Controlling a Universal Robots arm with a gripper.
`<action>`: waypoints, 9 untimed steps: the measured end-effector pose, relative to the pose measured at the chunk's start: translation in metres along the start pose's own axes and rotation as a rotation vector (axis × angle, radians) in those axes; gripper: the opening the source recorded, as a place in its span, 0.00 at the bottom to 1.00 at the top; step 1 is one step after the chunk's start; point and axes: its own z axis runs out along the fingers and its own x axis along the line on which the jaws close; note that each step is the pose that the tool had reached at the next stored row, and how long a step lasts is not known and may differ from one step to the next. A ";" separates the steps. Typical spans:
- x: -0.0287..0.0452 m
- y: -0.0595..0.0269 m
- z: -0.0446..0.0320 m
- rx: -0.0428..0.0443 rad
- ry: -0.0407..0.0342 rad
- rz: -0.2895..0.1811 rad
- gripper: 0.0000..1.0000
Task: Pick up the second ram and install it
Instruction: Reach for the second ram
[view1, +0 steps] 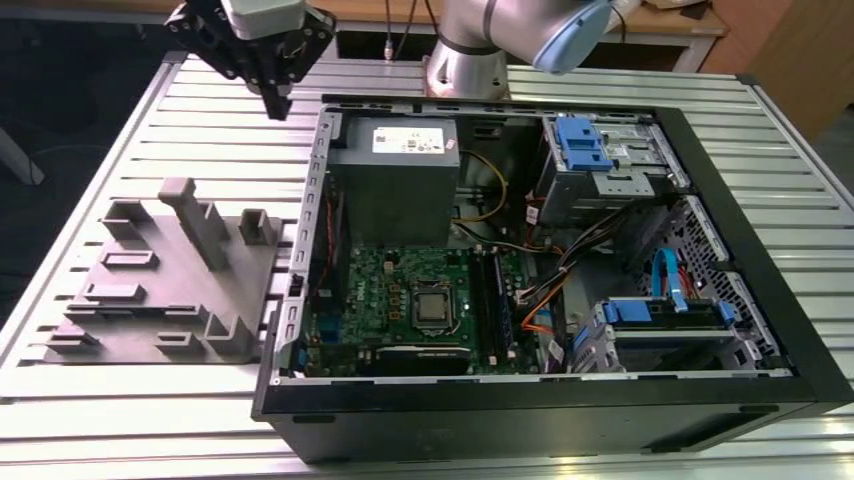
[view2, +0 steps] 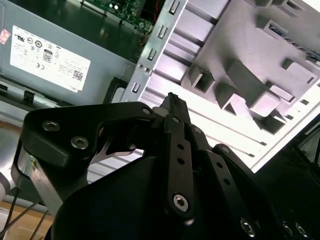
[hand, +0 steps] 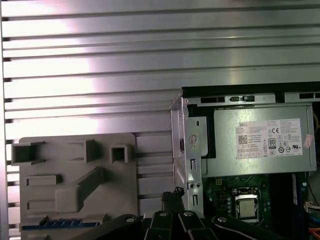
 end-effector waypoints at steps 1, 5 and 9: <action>0.0022 -0.0002 0.0000 0.0000 -0.0001 0.000 0.07; 0.0118 -0.0009 -0.0002 0.0000 0.0000 0.000 0.07; 0.0201 -0.0015 -0.0004 0.0000 0.0000 0.000 0.07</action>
